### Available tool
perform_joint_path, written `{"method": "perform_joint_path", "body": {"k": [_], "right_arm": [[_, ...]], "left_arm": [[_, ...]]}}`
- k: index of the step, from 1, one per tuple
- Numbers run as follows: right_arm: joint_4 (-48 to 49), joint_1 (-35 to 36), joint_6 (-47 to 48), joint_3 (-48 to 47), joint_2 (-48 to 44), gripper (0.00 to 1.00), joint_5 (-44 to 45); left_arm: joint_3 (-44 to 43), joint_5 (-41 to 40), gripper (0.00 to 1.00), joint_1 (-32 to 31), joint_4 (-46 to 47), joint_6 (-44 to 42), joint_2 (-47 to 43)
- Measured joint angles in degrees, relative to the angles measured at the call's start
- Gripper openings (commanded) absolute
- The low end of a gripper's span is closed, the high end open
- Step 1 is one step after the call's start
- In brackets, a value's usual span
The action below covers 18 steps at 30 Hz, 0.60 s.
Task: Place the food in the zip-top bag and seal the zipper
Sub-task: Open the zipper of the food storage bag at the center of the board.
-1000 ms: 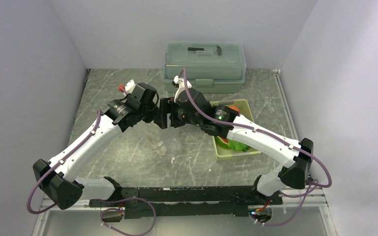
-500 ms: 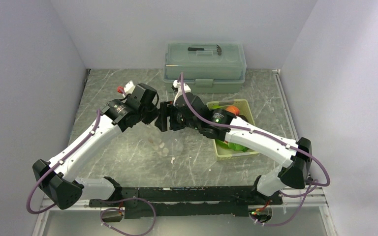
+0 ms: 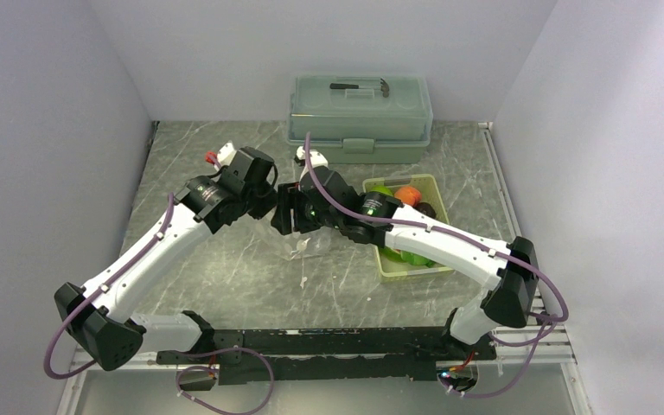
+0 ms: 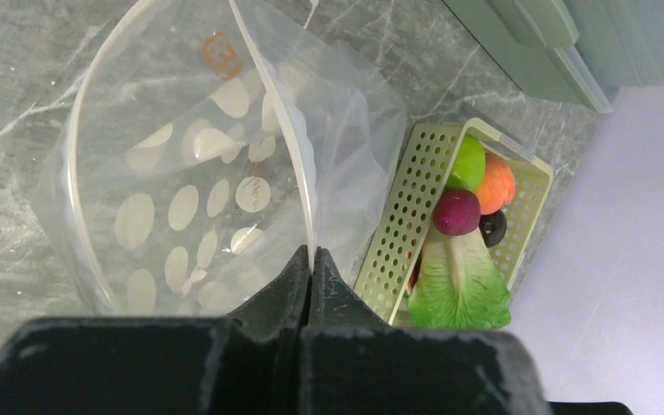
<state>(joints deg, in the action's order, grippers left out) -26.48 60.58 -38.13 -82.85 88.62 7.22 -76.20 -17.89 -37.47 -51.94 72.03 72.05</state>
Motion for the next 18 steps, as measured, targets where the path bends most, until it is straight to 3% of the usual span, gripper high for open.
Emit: {"method": "perform_joint_path", "body": {"k": [11,18], "right_arm": [[-0.33,0.28,0.24,0.00,0.22,0.46,1.95],[-0.35,0.39,0.61,0.00,0.28,0.19,2.95]], "left_arm": [[0.00,1.49,0.00,-0.22,-0.72,-0.39,-0.04],[0.09,2.54,0.00,-0.39,-0.83,-0.37,-0.04]]}}
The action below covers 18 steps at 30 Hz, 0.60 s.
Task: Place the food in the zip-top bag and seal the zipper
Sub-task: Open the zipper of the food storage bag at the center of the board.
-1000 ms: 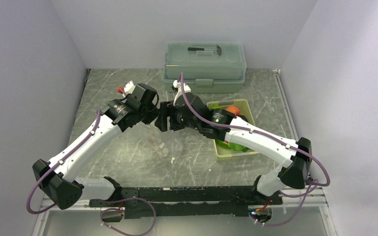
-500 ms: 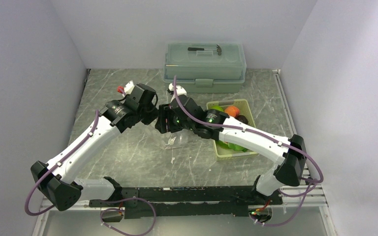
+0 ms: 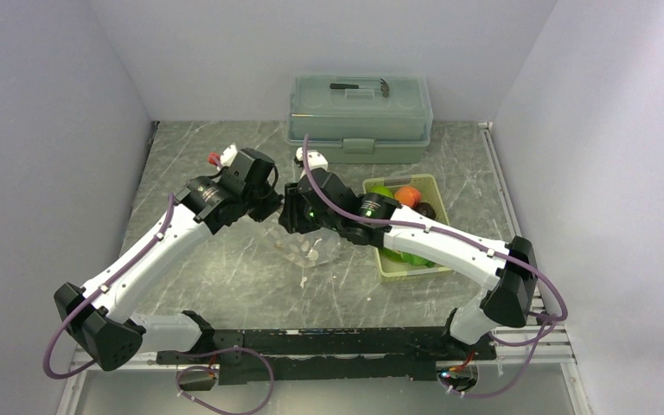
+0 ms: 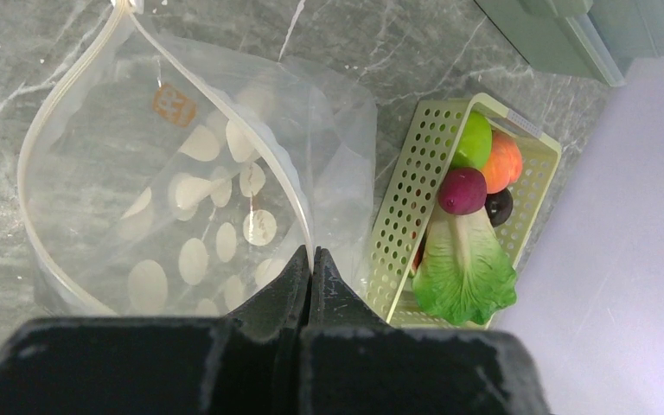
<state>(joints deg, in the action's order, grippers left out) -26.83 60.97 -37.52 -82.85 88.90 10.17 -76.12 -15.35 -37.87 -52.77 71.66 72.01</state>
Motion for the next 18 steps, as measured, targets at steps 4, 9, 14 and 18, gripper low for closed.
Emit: {"method": "perform_joint_path", "body": {"k": [4,9,14,18], "right_arm": [[0.31,0.15,0.09,0.00,0.00,0.00,0.24],[0.09,0.22,0.90,0.04,-0.02,0.00,0.28],[0.04,0.26,1.49,0.96,-0.31,0.00,0.28],[0.00,0.33,2.03,2.23,-1.01,0.00,0.39]], "left_arm": [[0.02,0.83,0.00,-0.09,-0.04,-0.04,0.00],[0.28,1.73,0.00,-0.09,-0.04,-0.98,0.00],[0.20,3.21,0.04,-0.11,0.11,-5.01,1.03],[-0.96,3.98,0.35,-0.11,-0.39,-8.35,2.62]]}}
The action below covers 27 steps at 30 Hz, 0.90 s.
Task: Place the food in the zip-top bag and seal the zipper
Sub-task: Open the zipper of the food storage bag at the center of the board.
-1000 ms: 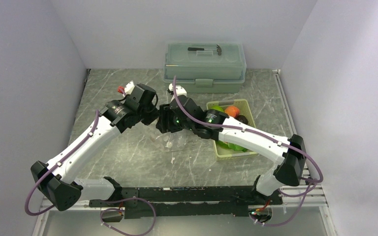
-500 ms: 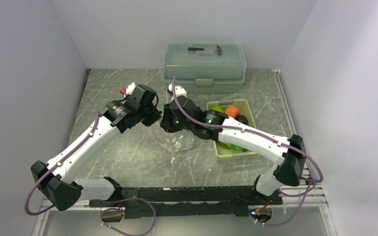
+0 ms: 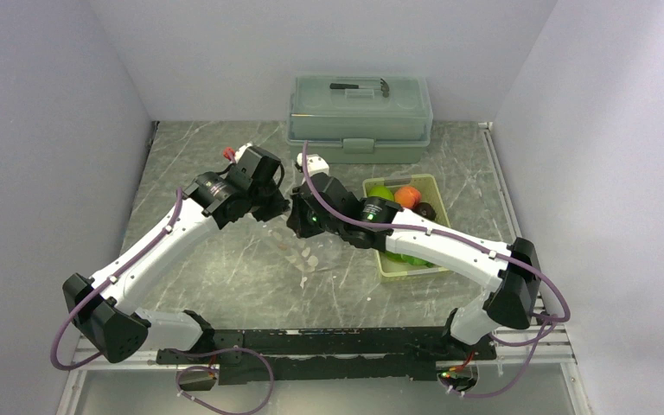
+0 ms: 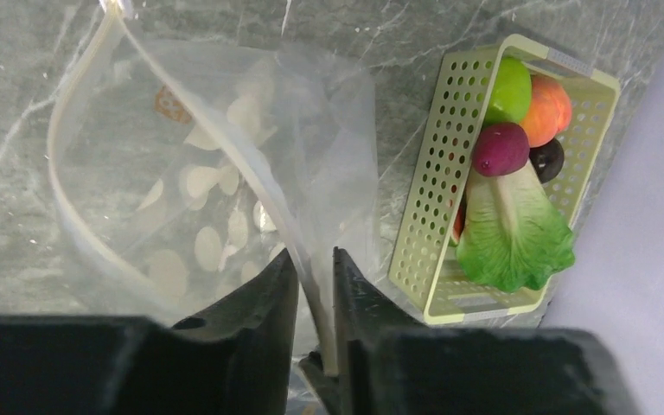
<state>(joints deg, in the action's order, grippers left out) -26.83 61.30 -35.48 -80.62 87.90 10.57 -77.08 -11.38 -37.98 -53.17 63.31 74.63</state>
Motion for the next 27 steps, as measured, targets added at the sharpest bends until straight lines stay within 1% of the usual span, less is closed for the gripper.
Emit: {"method": "perform_joint_path", "body": {"k": [2,4,6,8,12,19,24,27], "right_arm": [[-0.07,-0.07,0.46,0.72,-0.52,0.00,0.63],[-0.07,-0.13,0.83,1.38,-1.05,0.00,1.20],[-0.09,-0.15,1.07,1.81,-1.57,0.00,1.49],[-0.02,-0.17,1.25,2.27,-2.14,0.00,1.77],[-0.07,-0.26,1.51,3.52,-3.65,0.00,2.67],[0.00,-0.26,1.99,4.98,-4.92,0.00,3.34],[-0.02,-0.26,2.47,6.67,-6.32,0.00,3.50],[0.15,-0.26,2.95,7.10,-7.39,0.00,3.52]], "left_arm": [[-0.79,-0.04,0.47,0.00,-0.26,-1.66,0.22],[-1.66,-0.11,0.56,0.00,-0.35,-3.39,0.17],[-2.43,-0.28,0.63,0.00,-0.17,-4.90,0.02],[-2.97,-0.52,0.67,0.00,0.00,-6.75,-0.46],[-4.59,-1.11,0.71,0.00,-0.20,-9.49,-1.68],[-6.67,-1.14,0.74,0.57,-1.16,-13.38,-4.42],[-6.73,1.84,0.75,3.28,-3.10,-14.69,-5.77],[-5.75,5.99,0.75,6.80,-3.28,-15.58,-6.58]]}}
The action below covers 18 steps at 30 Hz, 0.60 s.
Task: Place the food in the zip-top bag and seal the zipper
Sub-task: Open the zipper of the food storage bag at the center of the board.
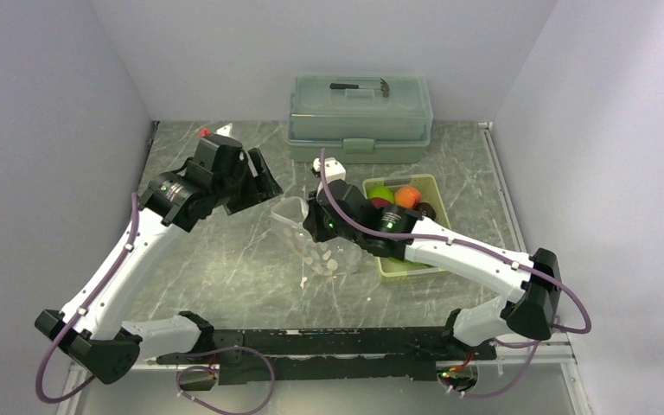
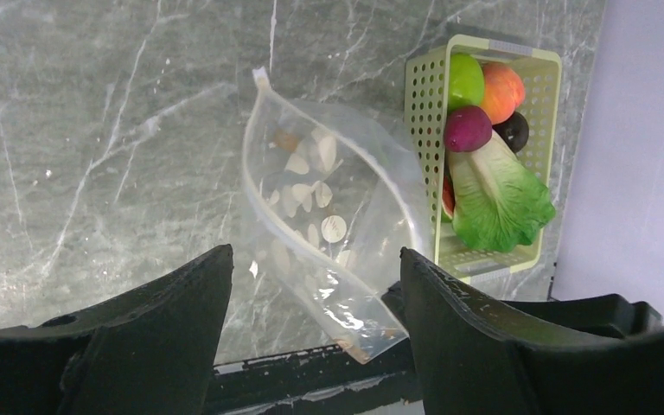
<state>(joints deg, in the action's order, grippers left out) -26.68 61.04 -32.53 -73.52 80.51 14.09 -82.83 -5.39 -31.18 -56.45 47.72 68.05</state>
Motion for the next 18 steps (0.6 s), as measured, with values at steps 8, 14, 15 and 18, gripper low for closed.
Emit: {"method": "perform_joint_path", "body": {"k": [8,14,15,18], "right_arm": [[1.49,-0.04,1.55,1.88,-2.49,0.00,-0.35],[2.91,-0.04,3.17,3.85,-3.96,0.00,-1.51],[3.02,-0.04,3.48,4.04,-4.17,0.00,-1.75],[3.80,-0.09,4.09,4.87,-4.90,0.00,-2.49]], "left_arm": [[4.83,14.78,0.71,7.13,-0.11,-2.12,-0.68],[5.42,21.97,0.69,8.92,-1.14,-3.74,1.14],[5.64,22.62,0.69,9.11,-1.36,-3.89,1.36],[6.14,24.72,0.68,9.62,-2.03,-4.68,2.40]]}}
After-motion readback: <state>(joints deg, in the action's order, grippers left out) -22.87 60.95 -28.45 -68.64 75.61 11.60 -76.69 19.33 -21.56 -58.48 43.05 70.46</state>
